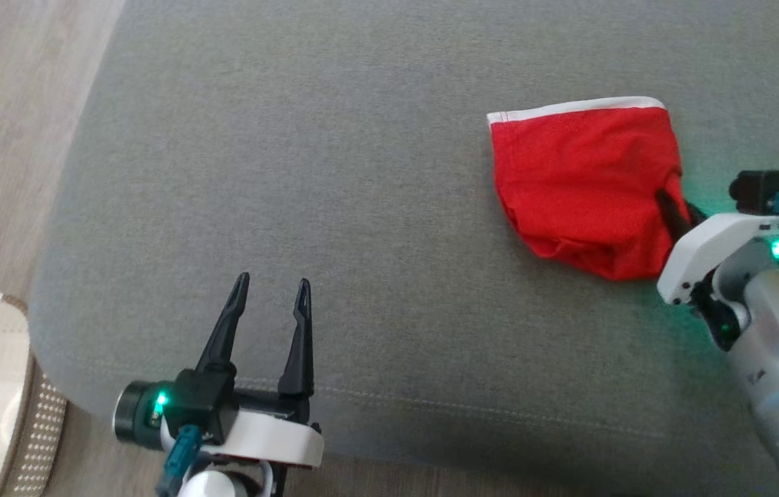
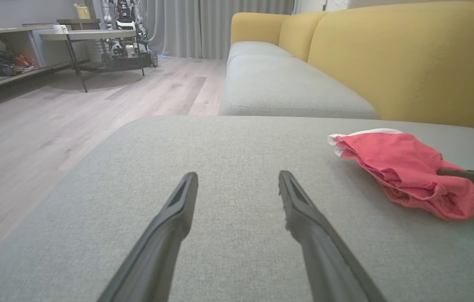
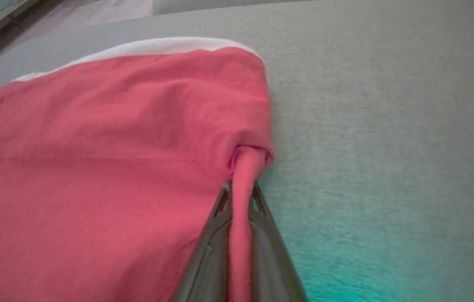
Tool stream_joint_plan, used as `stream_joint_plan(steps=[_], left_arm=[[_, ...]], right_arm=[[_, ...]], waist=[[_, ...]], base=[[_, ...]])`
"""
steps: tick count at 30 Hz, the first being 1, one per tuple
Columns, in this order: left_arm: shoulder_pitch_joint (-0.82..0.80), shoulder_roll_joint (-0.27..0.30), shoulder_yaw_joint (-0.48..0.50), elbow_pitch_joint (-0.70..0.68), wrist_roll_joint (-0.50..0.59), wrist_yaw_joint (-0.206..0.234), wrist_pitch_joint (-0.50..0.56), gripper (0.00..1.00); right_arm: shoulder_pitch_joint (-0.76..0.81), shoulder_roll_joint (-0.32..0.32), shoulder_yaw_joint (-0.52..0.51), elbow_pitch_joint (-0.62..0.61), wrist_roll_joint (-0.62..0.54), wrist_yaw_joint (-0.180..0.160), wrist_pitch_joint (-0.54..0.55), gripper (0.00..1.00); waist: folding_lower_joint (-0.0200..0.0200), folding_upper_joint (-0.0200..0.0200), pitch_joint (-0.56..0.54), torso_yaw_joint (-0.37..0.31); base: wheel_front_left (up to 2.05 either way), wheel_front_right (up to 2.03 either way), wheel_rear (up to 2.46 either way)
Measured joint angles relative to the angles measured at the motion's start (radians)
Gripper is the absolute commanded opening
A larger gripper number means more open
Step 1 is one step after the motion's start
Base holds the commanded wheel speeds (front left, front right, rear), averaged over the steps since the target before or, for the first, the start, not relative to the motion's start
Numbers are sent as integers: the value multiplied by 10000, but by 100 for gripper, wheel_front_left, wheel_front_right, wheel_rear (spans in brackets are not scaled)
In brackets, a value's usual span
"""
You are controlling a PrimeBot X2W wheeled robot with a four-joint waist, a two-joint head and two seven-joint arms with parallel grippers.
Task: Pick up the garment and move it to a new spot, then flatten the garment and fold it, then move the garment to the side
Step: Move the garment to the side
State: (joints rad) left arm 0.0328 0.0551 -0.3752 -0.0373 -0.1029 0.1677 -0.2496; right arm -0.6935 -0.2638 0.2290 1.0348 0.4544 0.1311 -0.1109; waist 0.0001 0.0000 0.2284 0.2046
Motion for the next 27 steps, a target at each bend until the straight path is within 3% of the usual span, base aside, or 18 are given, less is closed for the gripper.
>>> stream_joint_plan(steps=[15,27], left_arm=[[-199,-4,86,-293,48,-81,0,100],[-530,-6,378,-606,320,-251,0,100]], right_arm=[[-1504,-1730,-500,548,-416,0,-583,0],[-2000,-2485,-1590,617,-554,0,-907,0]], waist=[[0,0,257,-1645],[0,0,988,-2595]], base=[[0,0,0],[0,0,0]])
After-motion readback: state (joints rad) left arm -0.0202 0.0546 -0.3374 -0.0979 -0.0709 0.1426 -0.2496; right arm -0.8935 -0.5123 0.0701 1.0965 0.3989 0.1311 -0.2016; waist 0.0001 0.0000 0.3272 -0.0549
